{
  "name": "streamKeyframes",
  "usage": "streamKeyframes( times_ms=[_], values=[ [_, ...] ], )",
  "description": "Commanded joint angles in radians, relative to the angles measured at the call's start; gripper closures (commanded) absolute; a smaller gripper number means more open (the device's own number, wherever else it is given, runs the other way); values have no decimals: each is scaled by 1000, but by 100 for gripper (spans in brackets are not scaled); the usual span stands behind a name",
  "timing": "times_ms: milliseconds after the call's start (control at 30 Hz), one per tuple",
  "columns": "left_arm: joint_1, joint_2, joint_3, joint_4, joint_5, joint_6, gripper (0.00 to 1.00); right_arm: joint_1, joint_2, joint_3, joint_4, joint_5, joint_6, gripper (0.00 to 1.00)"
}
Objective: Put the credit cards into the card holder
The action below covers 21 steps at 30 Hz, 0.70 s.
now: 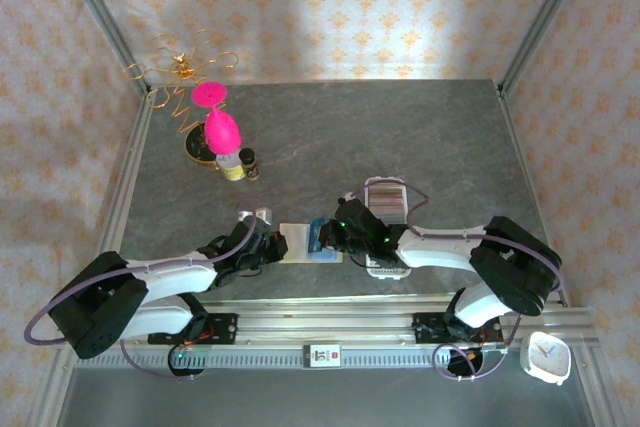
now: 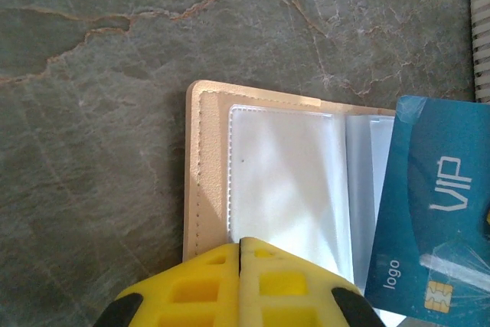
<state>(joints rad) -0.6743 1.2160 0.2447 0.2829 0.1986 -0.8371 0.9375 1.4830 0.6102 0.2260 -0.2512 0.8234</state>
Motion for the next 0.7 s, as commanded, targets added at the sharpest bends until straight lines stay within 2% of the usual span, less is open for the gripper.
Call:
streamKeyframes(
  times_ms=[0,667],
  values=[
    [-4,17,-18,20,-14,1,100,7,18,27,21,35,6,100],
    [-5,14,-32,20,-18,1,100,15,54,-9,121,-10,73,100]
  ],
)
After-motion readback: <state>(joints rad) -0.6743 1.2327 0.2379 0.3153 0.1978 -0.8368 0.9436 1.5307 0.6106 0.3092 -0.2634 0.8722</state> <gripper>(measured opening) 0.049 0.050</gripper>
